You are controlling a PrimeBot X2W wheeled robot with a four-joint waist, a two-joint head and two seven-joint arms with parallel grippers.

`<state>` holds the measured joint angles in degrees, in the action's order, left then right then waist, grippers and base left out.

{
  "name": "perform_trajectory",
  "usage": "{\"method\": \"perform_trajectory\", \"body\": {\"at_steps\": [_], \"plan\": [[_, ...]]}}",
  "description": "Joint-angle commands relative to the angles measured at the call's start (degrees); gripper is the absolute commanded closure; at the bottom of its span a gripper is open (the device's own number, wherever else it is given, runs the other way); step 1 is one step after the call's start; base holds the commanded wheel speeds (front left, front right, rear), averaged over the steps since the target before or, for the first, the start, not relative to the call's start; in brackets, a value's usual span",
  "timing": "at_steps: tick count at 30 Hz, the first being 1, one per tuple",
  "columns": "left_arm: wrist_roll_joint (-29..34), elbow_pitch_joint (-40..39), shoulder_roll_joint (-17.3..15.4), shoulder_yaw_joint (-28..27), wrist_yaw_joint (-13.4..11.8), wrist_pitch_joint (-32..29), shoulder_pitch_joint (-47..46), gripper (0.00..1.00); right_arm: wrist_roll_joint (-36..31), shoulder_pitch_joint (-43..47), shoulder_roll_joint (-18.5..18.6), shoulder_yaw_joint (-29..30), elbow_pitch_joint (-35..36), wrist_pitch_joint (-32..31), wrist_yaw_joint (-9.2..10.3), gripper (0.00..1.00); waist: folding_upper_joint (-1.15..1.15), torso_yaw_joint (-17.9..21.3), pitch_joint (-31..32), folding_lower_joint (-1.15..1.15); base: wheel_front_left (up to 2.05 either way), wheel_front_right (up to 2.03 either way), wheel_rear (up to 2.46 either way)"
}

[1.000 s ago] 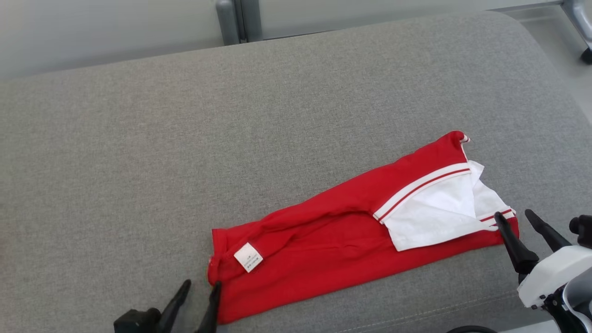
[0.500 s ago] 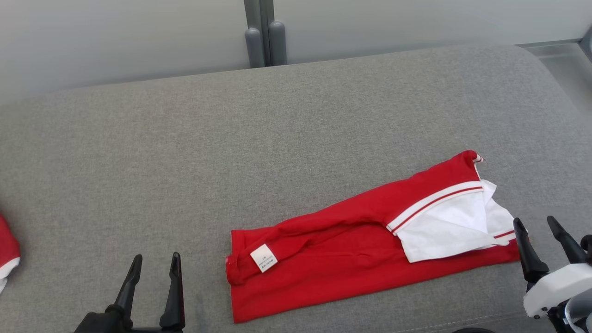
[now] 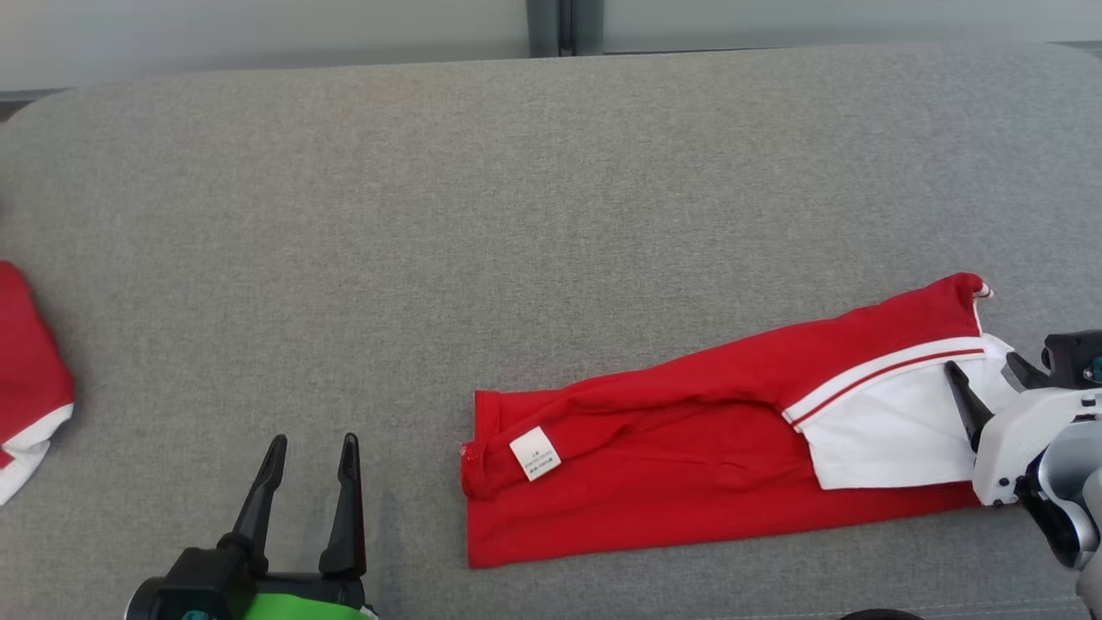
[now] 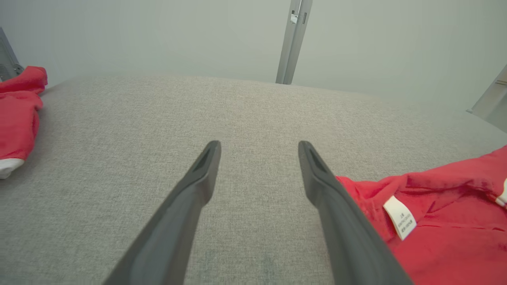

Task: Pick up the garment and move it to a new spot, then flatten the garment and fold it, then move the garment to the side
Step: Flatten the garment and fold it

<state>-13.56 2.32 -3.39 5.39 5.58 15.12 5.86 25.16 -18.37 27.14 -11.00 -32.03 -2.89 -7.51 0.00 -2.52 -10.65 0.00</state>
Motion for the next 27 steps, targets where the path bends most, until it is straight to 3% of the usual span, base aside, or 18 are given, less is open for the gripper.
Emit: {"method": "perform_trajectory", "body": {"at_steps": [1, 14, 27], "plan": [[-0.2, 0.1, 0.0, -0.3, 0.2, 0.0, -1.1, 0.00, 0.3, -0.6, 0.4, -0.4, -0.5, -0.4, 0.05, 0.00, 0.00, -1.8, -1.7, 0.00, 0.00, 0.00, 0.00], [-0.2, -0.6, 0.5, -1.3, 1.2, 0.0, -3.0, 0.00, 4.9, -3.7, 4.1, -3.6, -5.0, -8.0, 0.09, 0.00, 0.00, -3.1, -5.2, 0.00, 0.00, 0.00, 0.00], [-0.8, -1.2, 0.5, -2.3, 1.0, 0.0, -2.1, 0.00, 16.1, 0.7, 6.8, -2.7, -1.8, -23.0, 0.13, 0.00, 0.00, -1.9, -4.8, 0.00, 0.00, 0.00, 0.00]]}}
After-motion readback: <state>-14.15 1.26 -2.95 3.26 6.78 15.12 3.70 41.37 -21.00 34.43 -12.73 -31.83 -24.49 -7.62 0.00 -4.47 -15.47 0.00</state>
